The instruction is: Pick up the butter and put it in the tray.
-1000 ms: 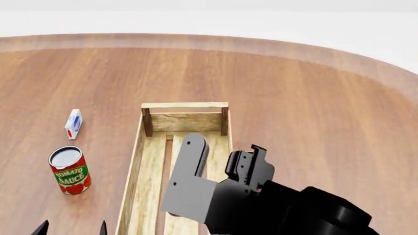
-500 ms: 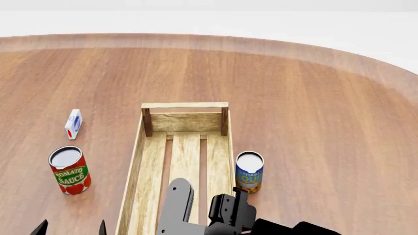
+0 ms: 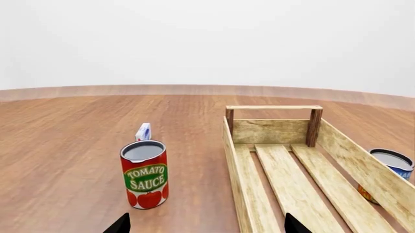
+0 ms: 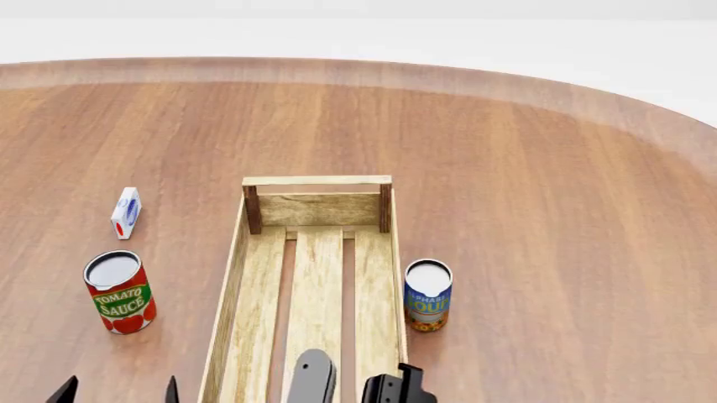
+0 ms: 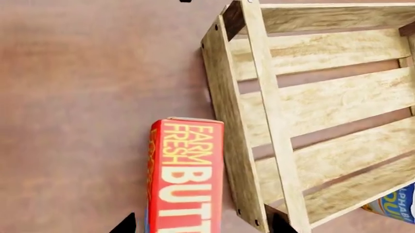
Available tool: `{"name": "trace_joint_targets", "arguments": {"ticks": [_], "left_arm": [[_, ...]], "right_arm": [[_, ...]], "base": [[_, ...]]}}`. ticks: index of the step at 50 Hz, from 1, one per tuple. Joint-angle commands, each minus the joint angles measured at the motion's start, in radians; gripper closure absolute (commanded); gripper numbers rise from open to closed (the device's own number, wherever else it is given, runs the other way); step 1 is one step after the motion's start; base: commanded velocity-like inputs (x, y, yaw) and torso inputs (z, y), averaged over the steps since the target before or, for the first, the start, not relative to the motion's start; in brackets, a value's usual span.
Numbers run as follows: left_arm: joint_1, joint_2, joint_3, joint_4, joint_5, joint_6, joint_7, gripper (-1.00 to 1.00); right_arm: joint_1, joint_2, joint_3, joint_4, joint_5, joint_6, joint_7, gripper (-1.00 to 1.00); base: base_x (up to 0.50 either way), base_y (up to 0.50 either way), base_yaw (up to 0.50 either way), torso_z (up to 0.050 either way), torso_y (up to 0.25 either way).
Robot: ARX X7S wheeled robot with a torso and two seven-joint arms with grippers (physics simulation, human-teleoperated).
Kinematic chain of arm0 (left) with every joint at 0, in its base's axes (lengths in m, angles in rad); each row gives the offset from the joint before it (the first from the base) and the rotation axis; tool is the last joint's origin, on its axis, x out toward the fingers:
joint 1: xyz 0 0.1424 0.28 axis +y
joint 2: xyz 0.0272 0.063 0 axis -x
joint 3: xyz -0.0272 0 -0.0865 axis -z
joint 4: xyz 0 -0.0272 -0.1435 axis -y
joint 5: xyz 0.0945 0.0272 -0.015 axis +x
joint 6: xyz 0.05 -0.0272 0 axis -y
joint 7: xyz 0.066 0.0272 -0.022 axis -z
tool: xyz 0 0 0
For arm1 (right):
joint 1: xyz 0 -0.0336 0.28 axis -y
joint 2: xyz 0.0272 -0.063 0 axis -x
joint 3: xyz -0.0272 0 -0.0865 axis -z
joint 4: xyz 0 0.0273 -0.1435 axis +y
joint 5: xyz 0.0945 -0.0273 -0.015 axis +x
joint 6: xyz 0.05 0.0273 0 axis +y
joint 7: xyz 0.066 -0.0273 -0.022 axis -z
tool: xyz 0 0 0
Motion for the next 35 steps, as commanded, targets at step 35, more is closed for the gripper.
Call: {"name": "trace_joint_targets", "arguments": {"ticks": [35], "left_arm": [[0.008, -0.029, 0.012, 0.022, -0.027, -0.011, -0.008, -1.00]], "right_arm": [[-0.092, -0.019, -0.060, 0.195, -0.061, -0.161, -0.014, -1.00]], "base": [[0.00, 0.00, 0.00, 0.000, 0.000]]}}
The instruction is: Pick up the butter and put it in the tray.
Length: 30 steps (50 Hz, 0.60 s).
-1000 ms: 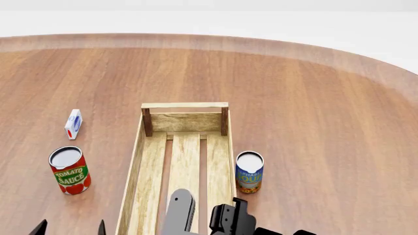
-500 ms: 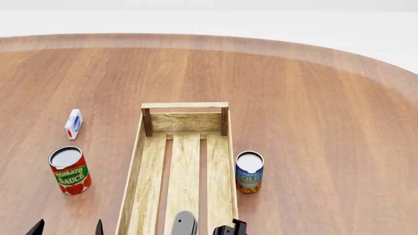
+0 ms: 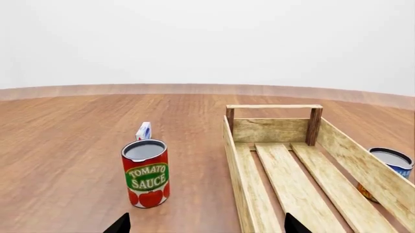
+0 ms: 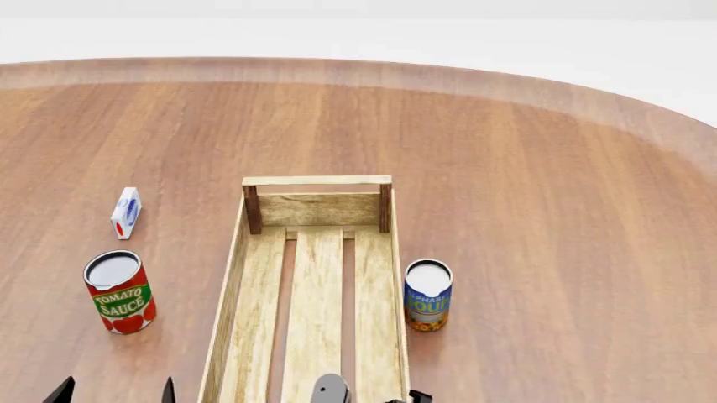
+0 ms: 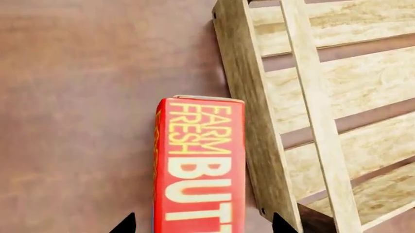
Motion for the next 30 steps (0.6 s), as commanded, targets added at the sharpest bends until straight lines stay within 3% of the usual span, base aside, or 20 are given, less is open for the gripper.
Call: {"name": "trace_joint_targets", "arguments": {"ticks": [1, 30], "left_arm": [[0.002, -0.006, 0.004, 0.002, -0.005, 0.000, -0.002, -1.00], [0.004, -0.019, 0.016, 0.011, -0.014, -0.004, -0.007, -1.00]], "right_arm": [[-0.016, -0.005, -0.006, 0.035, -0.007, -0.024, 0.000, -1.00], [-0.046, -0.011, -0.005, 0.137, -0.018, -0.083, -0.006, -1.00]], "base": [[0.00, 0.00, 0.00, 0.000, 0.000], [0.00, 0.00, 0.00, 0.000, 0.000]]}}
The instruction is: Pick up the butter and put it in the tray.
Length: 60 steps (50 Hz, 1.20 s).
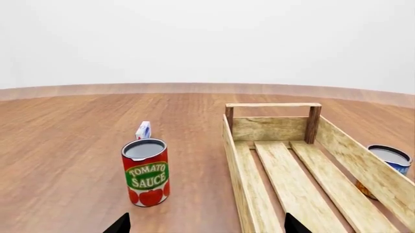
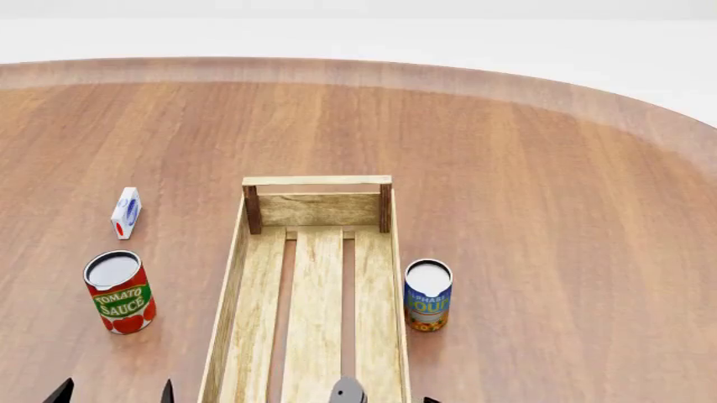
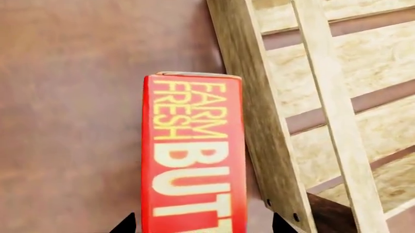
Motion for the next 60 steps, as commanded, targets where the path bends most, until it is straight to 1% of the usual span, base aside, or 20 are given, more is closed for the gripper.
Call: {"name": "trace_joint_targets", "arguments": {"ticks": [1, 15, 29, 39, 40, 43, 47, 50, 60], "left_arm": [[0.000, -0.005, 0.005, 0.005, -0.003, -0.002, -0.003, -1.00], [0.017, -0.017, 0.009, 0.040, -0.011, -0.009, -0.011, -1.00], [0.026, -0.031, 0.007, 0.063, -0.025, -0.016, -0.013, -1.00], [0.019, -0.035, 0.008, 0.051, -0.031, -0.010, -0.009, -1.00], [0.021, -0.036, 0.008, 0.055, -0.031, -0.012, -0.011, -1.00], [0.021, -0.036, 0.010, 0.055, -0.031, -0.013, -0.013, -1.00], [0.018, -0.035, 0.012, 0.049, -0.030, -0.010, -0.013, -1.00], [0.017, -0.034, 0.014, 0.047, -0.030, -0.011, -0.015, -1.00], [0.008, -0.025, 0.020, 0.036, -0.030, -0.010, -0.022, -1.00]], "right_arm": [[-0.010, -0.005, -0.001, 0.037, -0.004, -0.021, -0.004, -1.00], [-0.043, -0.026, -0.014, 0.112, -0.014, -0.083, -0.020, -1.00], [-0.101, -0.066, -0.016, 0.285, -0.027, -0.211, -0.054, -1.00], [-0.111, -0.077, -0.015, 0.319, -0.028, -0.231, -0.058, -1.00], [-0.112, -0.078, -0.013, 0.321, -0.032, -0.234, -0.050, 1.00], [-0.115, -0.077, -0.007, 0.316, -0.029, -0.235, -0.042, 1.00], [-0.124, -0.070, 0.037, 0.293, -0.007, -0.244, 0.001, 1.00], [-0.119, -0.060, 0.066, 0.239, 0.027, -0.180, 0.036, 1.00], [-0.106, 0.008, 0.063, -0.020, 0.092, -0.011, 0.084, 1.00]], "base": [[0.00, 0.00, 0.00, 0.000, 0.000], [0.00, 0.00, 0.00, 0.000, 0.000], [0.00, 0.00, 0.00, 0.000, 0.000], [0.00, 0.00, 0.00, 0.000, 0.000], [0.00, 0.00, 0.00, 0.000, 0.000], [0.00, 0.00, 0.00, 0.000, 0.000], [0.00, 0.00, 0.00, 0.000, 0.000], [0.00, 0.00, 0.00, 0.000, 0.000], [0.00, 0.00, 0.00, 0.000, 0.000]]}}
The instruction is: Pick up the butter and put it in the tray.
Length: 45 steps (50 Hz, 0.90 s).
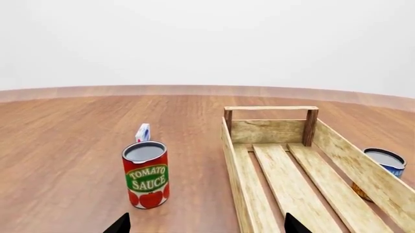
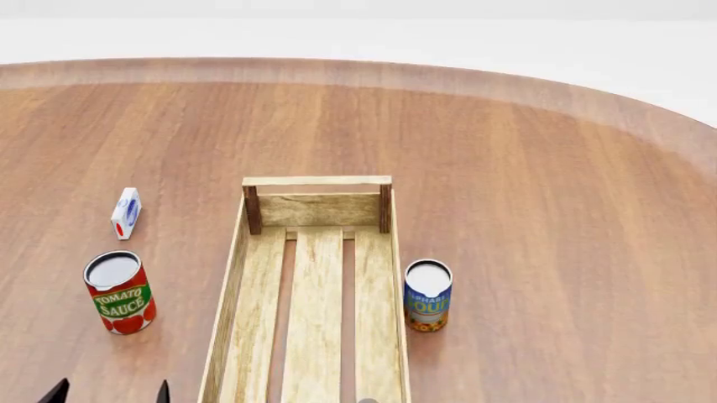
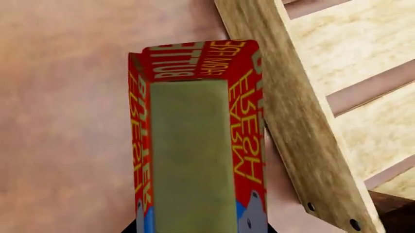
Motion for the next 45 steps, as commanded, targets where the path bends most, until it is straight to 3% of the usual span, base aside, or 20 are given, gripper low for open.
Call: {"name": "trace_joint_targets", "arguments": {"ticks": [1, 17, 30, 45], "left_arm": [[-0.007, 0.005, 0.006, -0.005, -0.002, -0.002, -0.008, -1.00], [-0.029, 0.012, 0.008, -0.032, -0.011, 0.002, -0.011, -1.00], [-0.036, 0.008, 0.007, -0.040, -0.019, 0.010, -0.010, -1.00], [-0.039, 0.005, 0.013, -0.053, -0.020, 0.016, -0.009, -1.00]], "right_arm": [[0.009, 0.047, 0.024, -0.217, 0.055, 0.130, 0.045, 1.00], [0.064, 0.111, 0.041, -0.470, 0.160, 0.349, 0.086, 1.00], [0.169, 0.186, 0.238, -0.592, 0.326, 0.560, 0.156, 1.00], [0.220, 0.229, 0.414, -0.582, 0.431, 0.601, 0.203, 1.00]], "base": [[0.00, 0.00, 0.00, 0.000, 0.000], [0.00, 0.00, 0.00, 0.000, 0.000], [0.00, 0.00, 0.00, 0.000, 0.000], [0.00, 0.00, 0.00, 0.000, 0.000]]}}
